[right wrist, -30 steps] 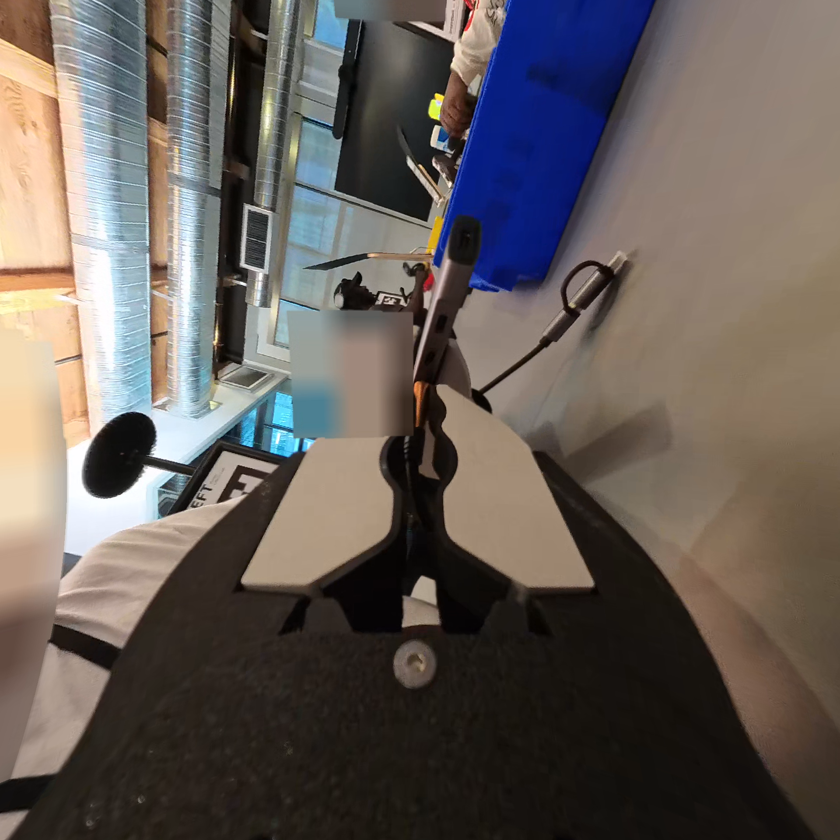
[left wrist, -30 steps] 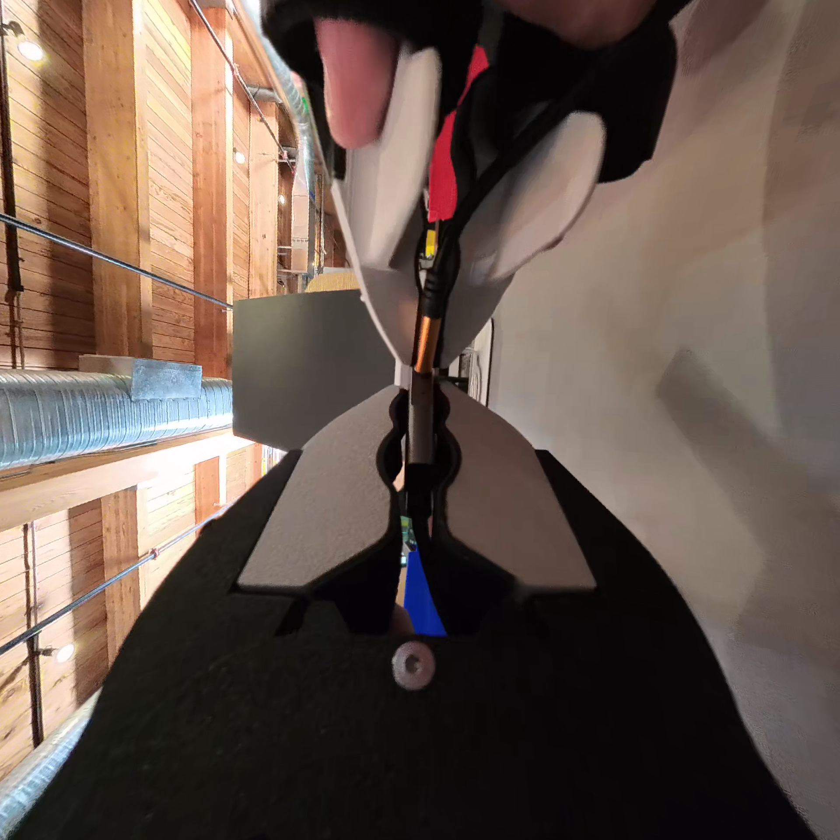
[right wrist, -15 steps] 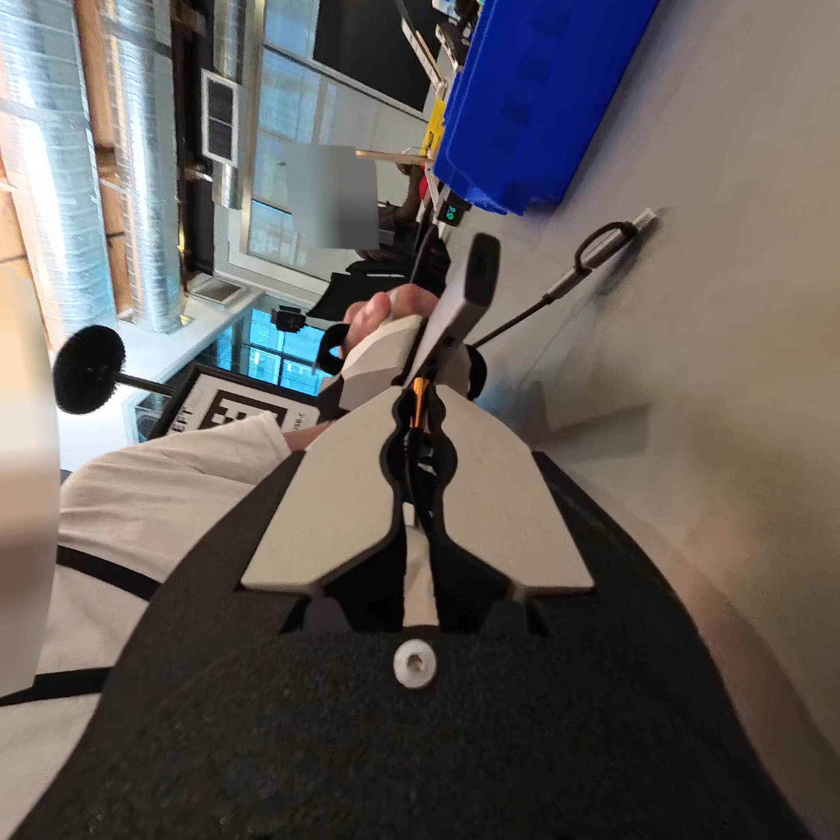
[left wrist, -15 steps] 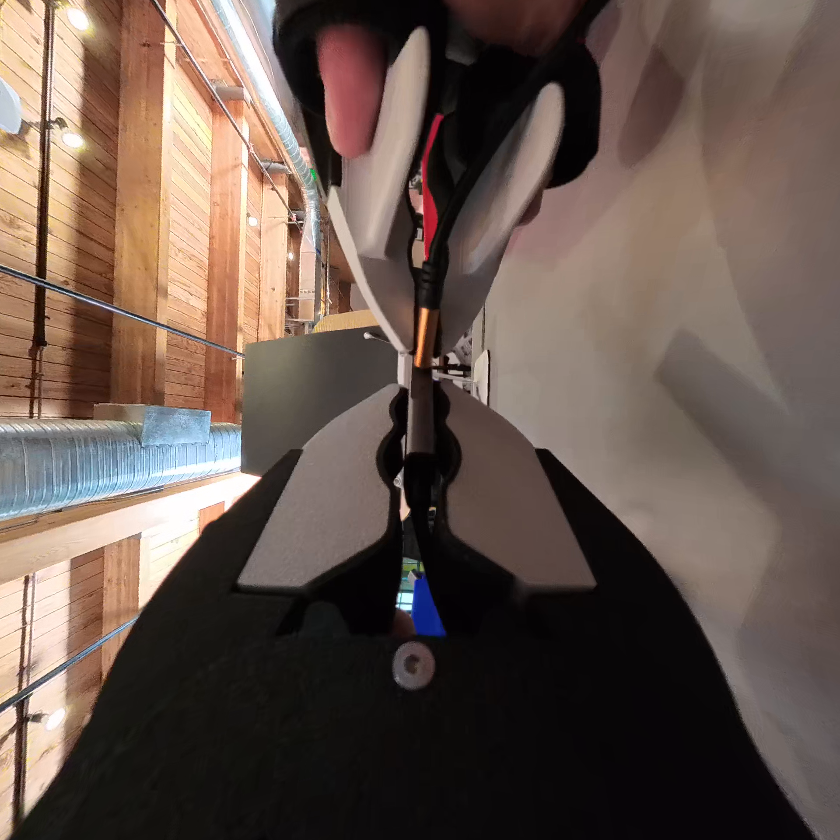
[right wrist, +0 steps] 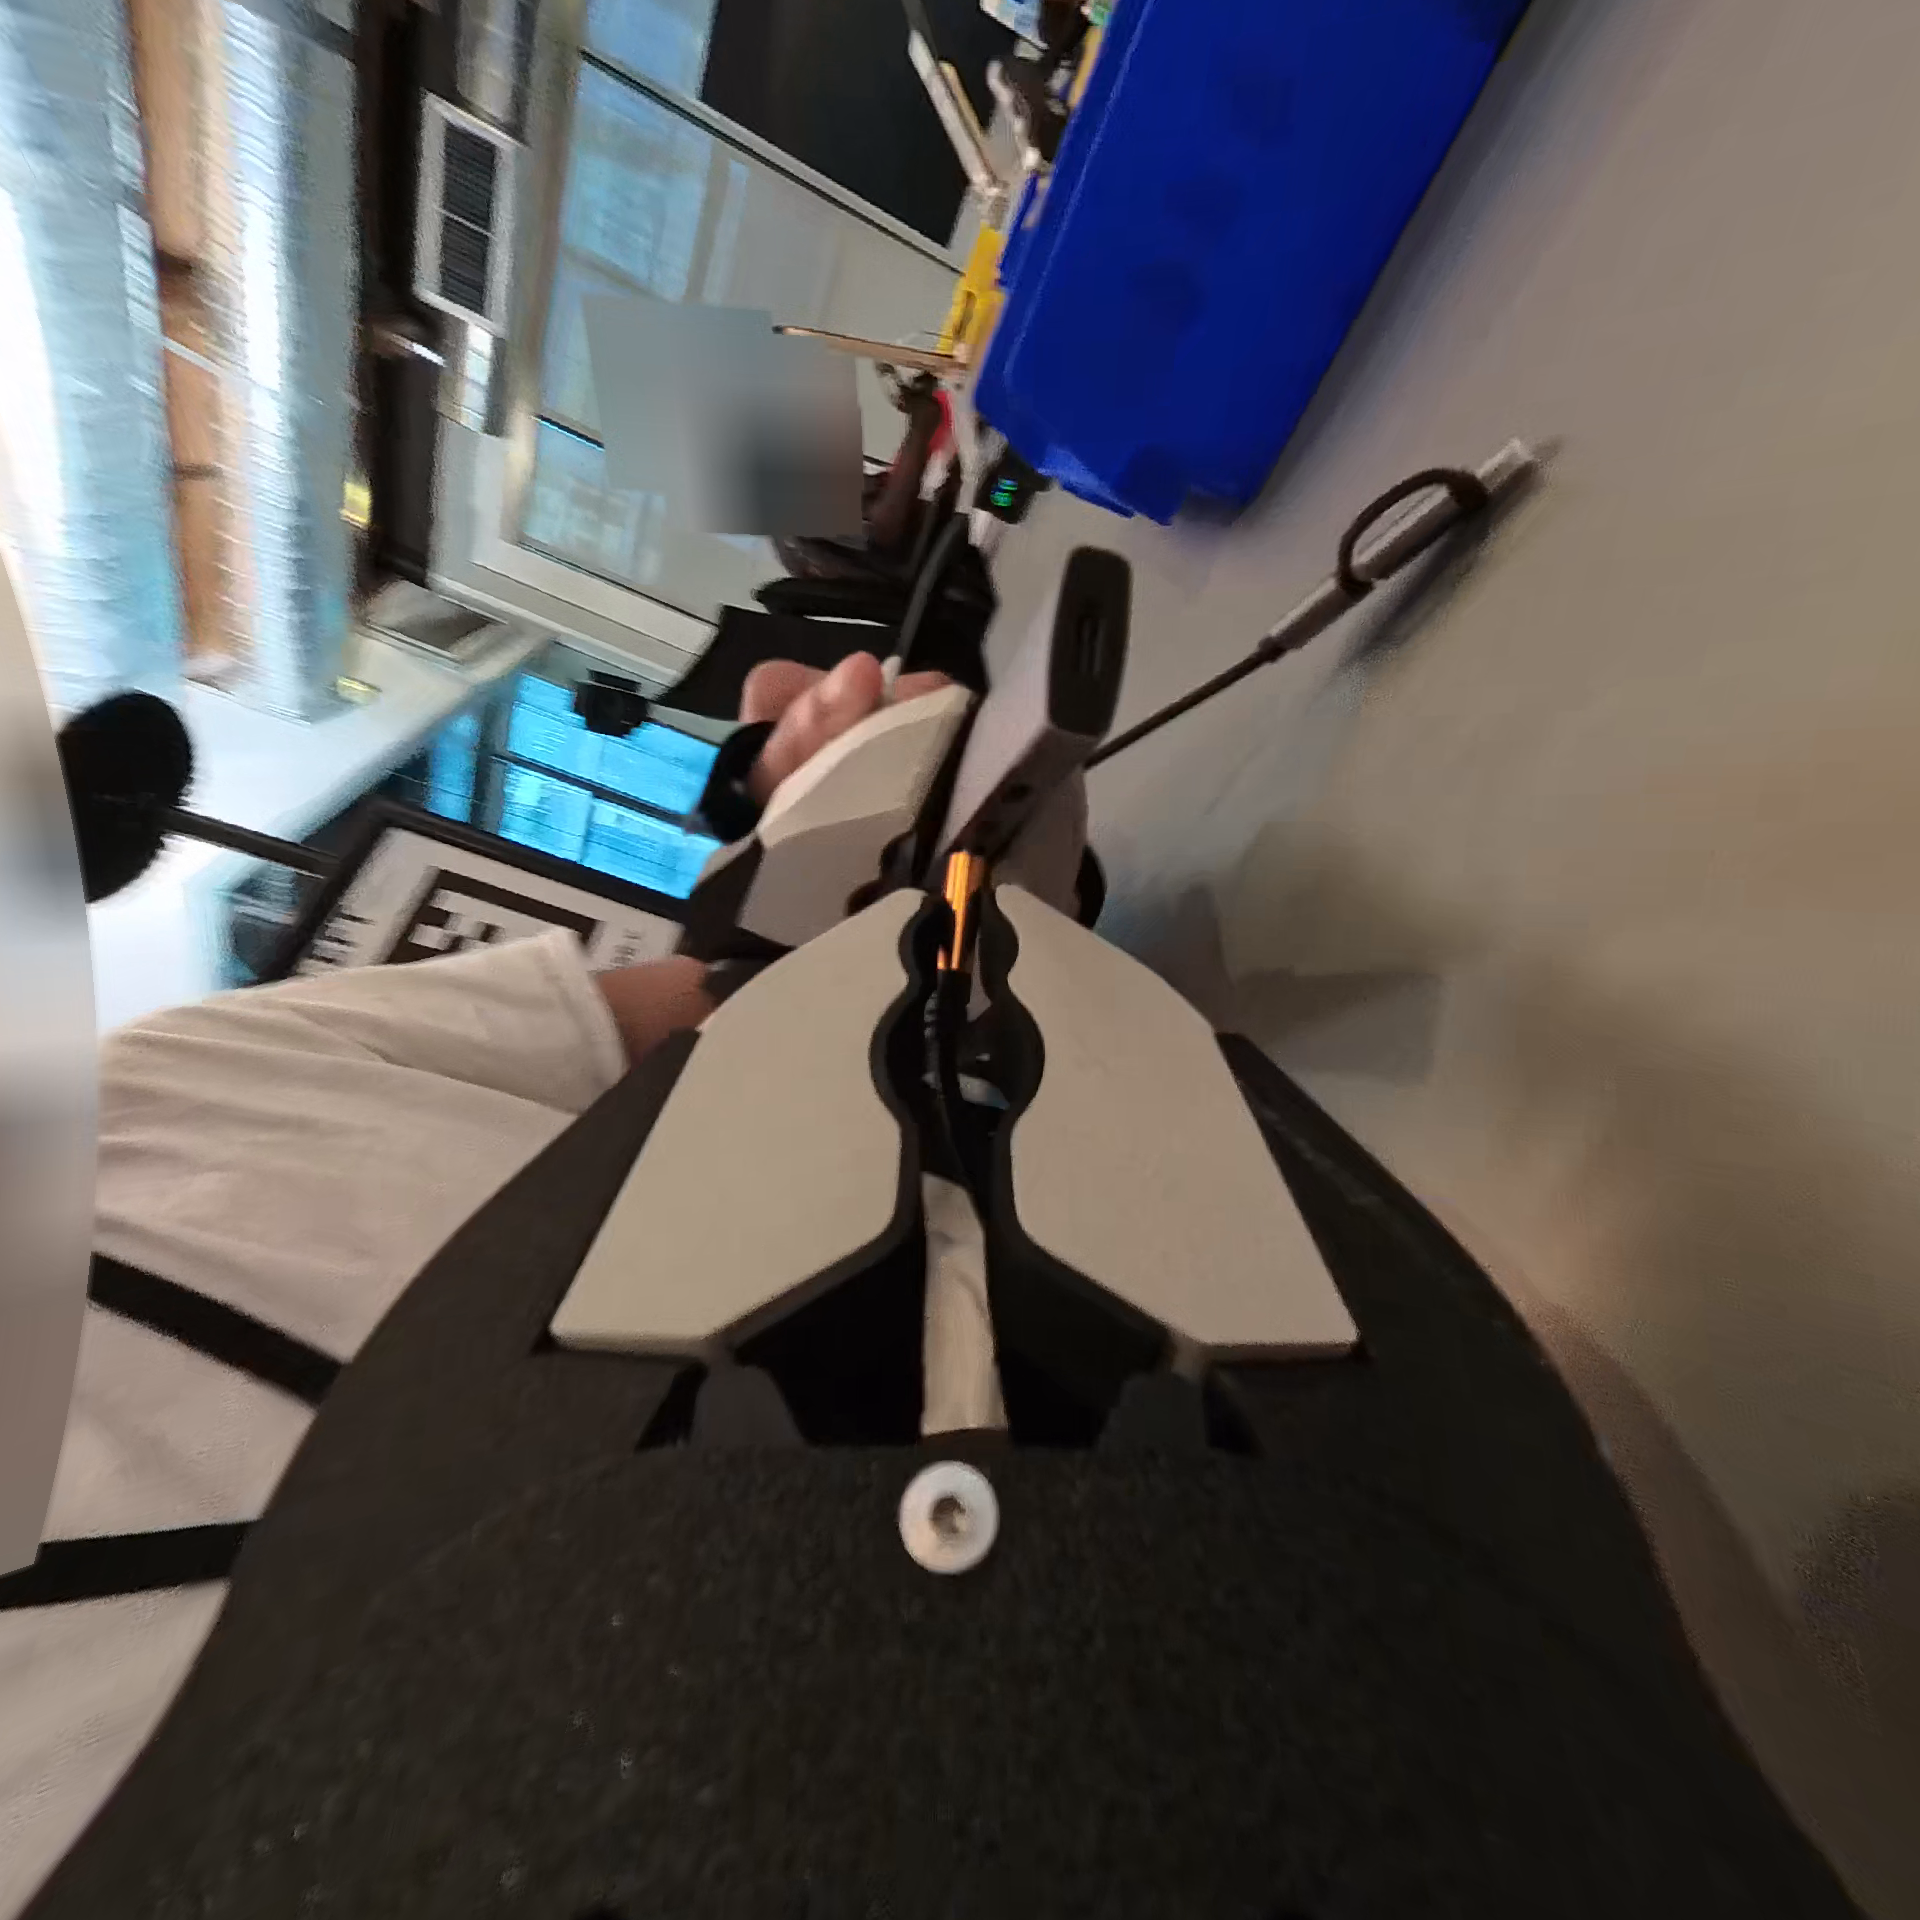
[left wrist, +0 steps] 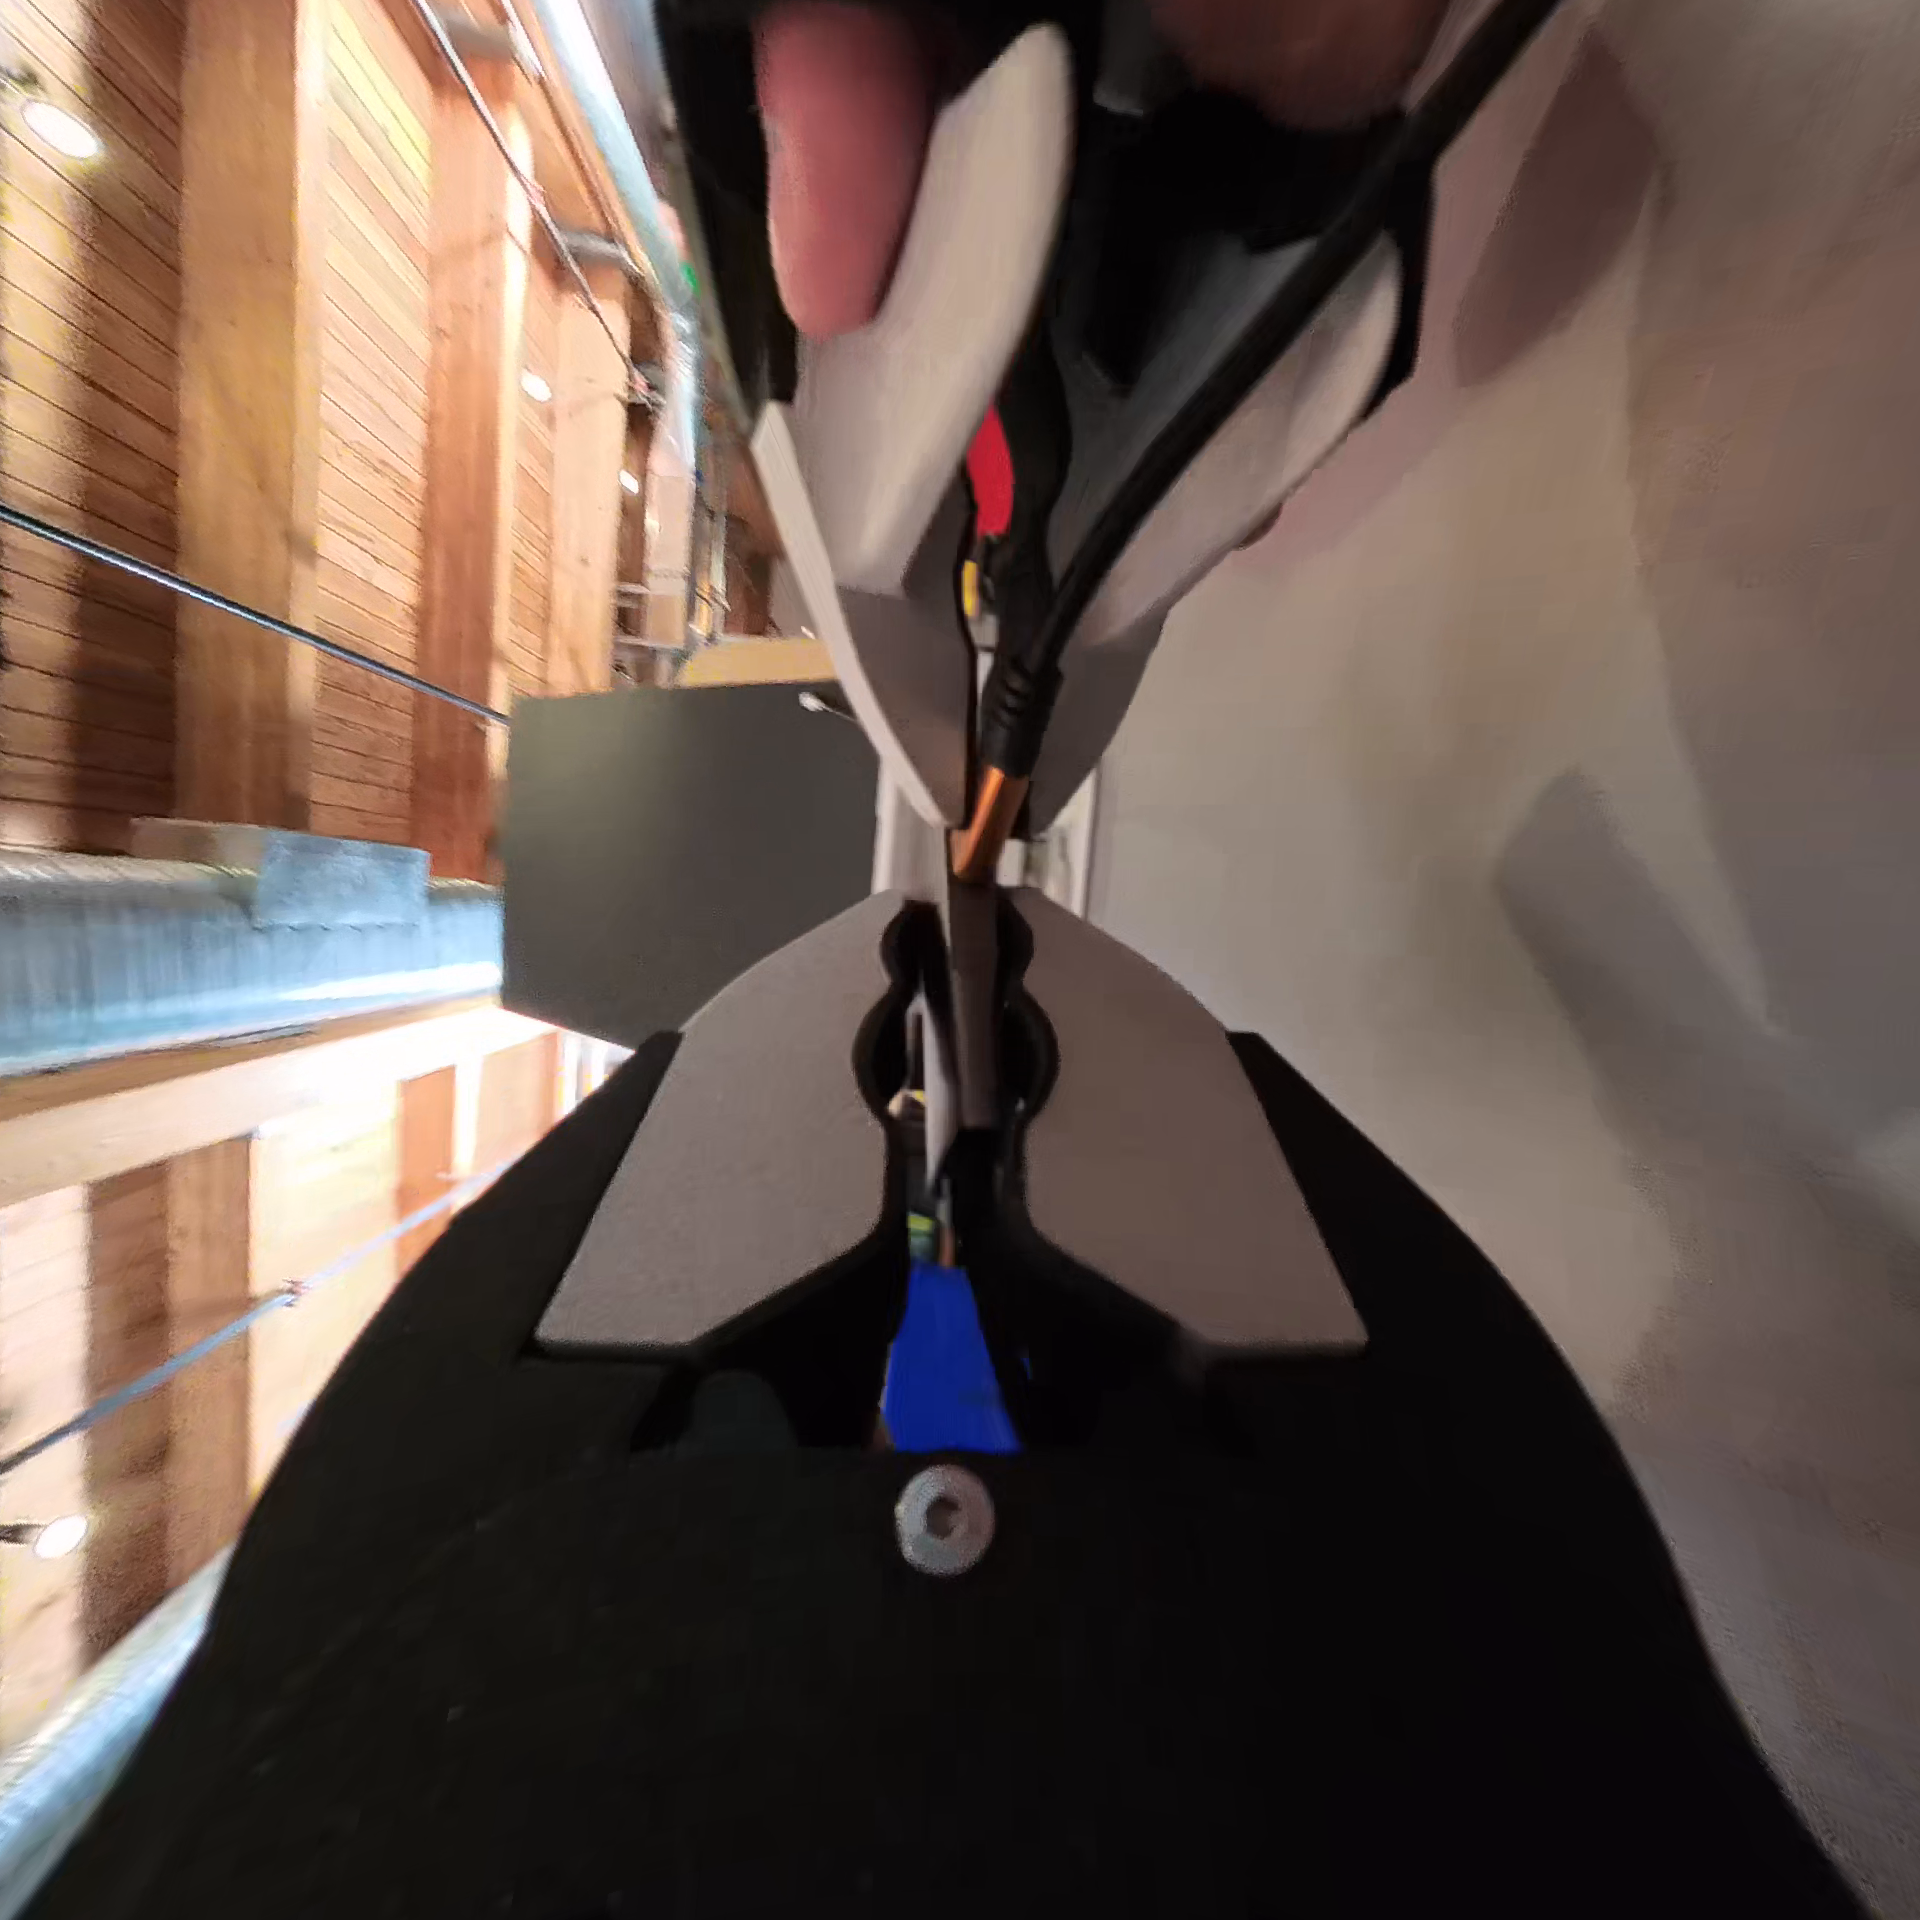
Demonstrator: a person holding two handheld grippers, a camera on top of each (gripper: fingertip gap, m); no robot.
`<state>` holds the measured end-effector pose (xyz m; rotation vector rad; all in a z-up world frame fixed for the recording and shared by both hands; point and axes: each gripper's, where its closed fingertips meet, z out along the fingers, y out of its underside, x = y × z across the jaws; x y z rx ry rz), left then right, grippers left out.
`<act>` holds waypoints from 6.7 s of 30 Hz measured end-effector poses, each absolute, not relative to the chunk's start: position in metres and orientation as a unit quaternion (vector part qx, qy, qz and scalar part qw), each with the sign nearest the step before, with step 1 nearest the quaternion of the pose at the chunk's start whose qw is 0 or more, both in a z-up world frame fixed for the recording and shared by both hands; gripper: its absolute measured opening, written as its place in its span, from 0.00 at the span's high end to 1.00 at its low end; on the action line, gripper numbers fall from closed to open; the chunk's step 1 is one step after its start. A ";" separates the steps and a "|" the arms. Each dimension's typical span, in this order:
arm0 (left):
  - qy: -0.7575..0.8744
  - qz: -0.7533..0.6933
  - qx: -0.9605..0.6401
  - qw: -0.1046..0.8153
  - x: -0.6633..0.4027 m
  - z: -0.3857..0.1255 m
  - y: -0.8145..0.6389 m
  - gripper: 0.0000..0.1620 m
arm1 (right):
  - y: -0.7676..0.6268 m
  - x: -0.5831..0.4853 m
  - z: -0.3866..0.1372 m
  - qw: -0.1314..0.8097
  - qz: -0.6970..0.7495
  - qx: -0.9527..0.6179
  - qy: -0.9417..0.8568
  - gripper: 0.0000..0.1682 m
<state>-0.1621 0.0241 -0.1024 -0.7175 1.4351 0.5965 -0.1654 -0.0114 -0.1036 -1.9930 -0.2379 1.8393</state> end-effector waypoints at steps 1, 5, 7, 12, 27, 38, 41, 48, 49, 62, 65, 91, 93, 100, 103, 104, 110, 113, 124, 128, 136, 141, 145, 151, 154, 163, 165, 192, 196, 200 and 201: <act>0.641 0.257 -0.335 0.641 -0.162 -0.108 0.024 0.87 | -0.009 -0.164 -0.106 0.227 0.636 -0.730 -0.101 0.96; 0.656 0.192 -0.388 0.618 -0.167 -0.114 0.009 0.74 | 0.006 -0.142 -0.110 0.310 0.521 -0.780 -0.152 0.96; 0.640 0.108 -0.437 0.623 -0.171 -0.104 0.002 0.77 | 0.010 -0.127 -0.115 0.340 0.449 -0.803 -0.195 0.97; 0.564 -0.271 -0.631 0.459 -0.162 -0.101 -0.016 0.72 | -0.015 -0.138 -0.100 0.349 0.418 -0.769 -0.333 0.97; 0.534 -0.529 -0.580 0.315 -0.162 -0.093 -0.053 0.94 | -0.053 -0.161 -0.092 0.318 0.427 -0.729 -0.430 0.96; 0.401 -0.650 -0.553 0.332 -0.167 -0.056 -0.029 0.94 | -0.023 -0.164 -0.064 0.419 0.502 -0.699 -0.290 0.87; 0.402 -0.652 -0.552 0.329 -0.161 -0.058 -0.034 0.94 | -0.027 -0.169 -0.054 0.432 0.554 -0.660 -0.265 0.95; 0.420 -0.655 -0.551 0.302 -0.161 -0.064 -0.038 0.94 | -0.033 -0.170 -0.059 0.407 0.531 -0.680 -0.299 0.96; 0.432 -0.647 -0.550 0.304 -0.160 -0.065 -0.040 0.94 | -0.034 -0.170 -0.060 0.398 0.524 -0.686 -0.311 0.96; 0.460 -0.634 -0.555 0.282 -0.163 -0.072 -0.044 0.94 | -0.037 -0.160 -0.066 0.383 0.498 -0.698 -0.344 0.95; 0.457 -0.630 -0.561 0.281 -0.165 -0.075 -0.043 0.94 | -0.036 -0.161 -0.067 0.380 0.516 -0.693 -0.331 0.96; 0.527 -0.580 -0.554 0.280 -0.174 -0.086 -0.044 0.94 | -0.043 -0.165 -0.080 0.346 0.506 -0.694 -0.377 0.96; 0.490 -0.606 -0.565 0.273 -0.175 -0.085 -0.036 0.94 | -0.032 -0.167 -0.078 0.368 0.510 -0.702 -0.335 0.96; 0.427 -0.669 -0.567 0.220 -0.173 -0.080 -0.044 0.95 | -0.029 -0.176 -0.075 0.438 0.469 -0.690 -0.336 0.91; 0.409 -0.696 -0.559 0.191 -0.174 -0.073 -0.048 0.95 | -0.034 -0.171 -0.070 0.482 0.388 -0.671 -0.408 0.89; 0.402 -0.703 -0.560 0.178 -0.174 -0.071 -0.050 0.95 | -0.033 -0.167 -0.069 0.510 0.330 -0.660 -0.442 0.88; 0.338 -0.726 -0.595 0.069 -0.165 -0.083 -0.059 0.95 | -0.046 -0.169 -0.073 0.574 0.111 -0.559 -0.588 0.94; 0.336 -0.727 -0.596 0.052 -0.163 -0.088 -0.062 0.95 | -0.048 -0.166 -0.080 0.565 0.125 -0.556 -0.597 0.94; 0.322 -0.745 -0.584 0.013 -0.158 -0.089 -0.067 0.95 | -0.048 -0.159 -0.096 0.550 0.121 -0.557 -0.611 0.91; 0.323 -0.748 -0.579 0.015 -0.158 -0.085 -0.068 0.95 | -0.048 -0.159 -0.091 0.569 0.137 -0.549 -0.596 0.93; 0.303 -0.759 -0.577 -0.005 -0.163 -0.087 -0.060 0.95 | -0.047 -0.161 -0.089 0.589 0.140 -0.533 -0.590 0.93; 0.328 -0.746 -0.579 0.019 -0.165 -0.086 -0.058 0.95 | -0.046 -0.159 -0.090 0.571 0.156 -0.550 -0.589 0.92; 0.368 -0.722 -0.585 0.038 -0.169 -0.087 -0.065 0.94 | -0.052 -0.161 -0.091 0.557 0.152 -0.552 -0.602 0.92; 0.363 -0.720 -0.591 0.035 -0.169 -0.087 -0.066 0.94 | -0.055 -0.157 -0.094 0.553 0.153 -0.551 -0.606 0.92; 0.345 -0.731 -0.587 0.047 -0.187 -0.084 -0.049 1.00 | -0.054 -0.142 -0.092 0.551 0.157 -0.565 -0.594 0.93; 0.327 -0.718 -0.599 0.136 -0.171 -0.067 -0.034 1.00 | -0.033 -0.121 -0.083 0.560 0.133 -0.587 -0.570 0.93; 0.315 -0.695 -0.629 0.153 -0.171 -0.081 -0.027 0.97 | -0.034 -0.121 -0.081 0.572 0.130 -0.584 -0.561 0.93; 0.368 -0.713 -0.588 0.103 -0.149 -0.089 -0.073 0.94 | -0.054 -0.155 -0.087 0.563 0.105 -0.553 -0.605 0.92; 0.361 -0.723 -0.583 0.088 -0.147 -0.089 -0.076 0.94 | -0.058 -0.152 -0.087 0.560 0.114 -0.553 -0.606 0.92; 0.370 -0.716 -0.585 0.091 -0.147 -0.090 -0.076 0.94 | -0.058 -0.151 -0.088 0.558 0.121 -0.553 -0.607 0.92; 0.373 -0.712 -0.587 0.094 -0.146 -0.091 -0.076 0.94 | -0.058 -0.150 -0.089 0.557 0.123 -0.554 -0.606 0.92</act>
